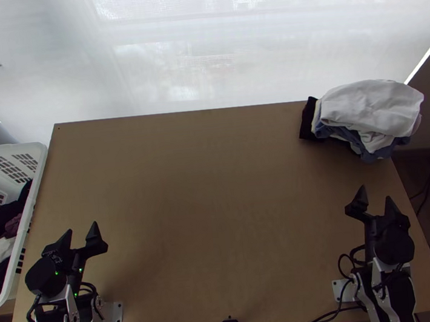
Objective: Fold the t-shirt
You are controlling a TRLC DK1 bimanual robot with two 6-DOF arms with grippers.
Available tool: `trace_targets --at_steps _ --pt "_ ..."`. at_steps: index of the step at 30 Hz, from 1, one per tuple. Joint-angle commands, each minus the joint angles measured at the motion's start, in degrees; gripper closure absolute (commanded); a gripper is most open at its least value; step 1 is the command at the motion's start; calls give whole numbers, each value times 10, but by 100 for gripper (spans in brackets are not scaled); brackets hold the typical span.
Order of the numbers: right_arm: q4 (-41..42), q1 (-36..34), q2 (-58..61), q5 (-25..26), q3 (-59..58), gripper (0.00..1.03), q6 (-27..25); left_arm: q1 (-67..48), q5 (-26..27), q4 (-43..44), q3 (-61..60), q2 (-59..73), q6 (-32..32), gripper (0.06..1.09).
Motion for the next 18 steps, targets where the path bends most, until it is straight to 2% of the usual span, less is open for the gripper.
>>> trace_targets --at_steps 1,4,6,8,9,13,15,17,18 --pt "-5 15 10 -4 49 5 -69 0 1 0 0 0 0 10" --pt "-23 21 37 -3 85 5 -107 0 1 0 0 0 1 10" --pt "-5 18 47 -2 98 5 -172 0 1 0 0 0 1 10" --pt "15 17 45 24 97 5 -222 -9 6 -9 2 -1 -17 10" --pt "15 17 38 38 97 5 -229 -29 6 -11 3 -1 -34 10" --pt "36 6 22 102 86 5 -236 -82 -13 -13 2 -1 -40 10" --pt "82 6 24 134 83 5 -300 -76 -40 -9 14 3 -5 10" --pt "122 6 35 144 89 5 -360 -77 -40 -13 32 3 44 10" --pt "124 9 53 144 96 5 -387 -76 -40 -13 40 18 48 10"
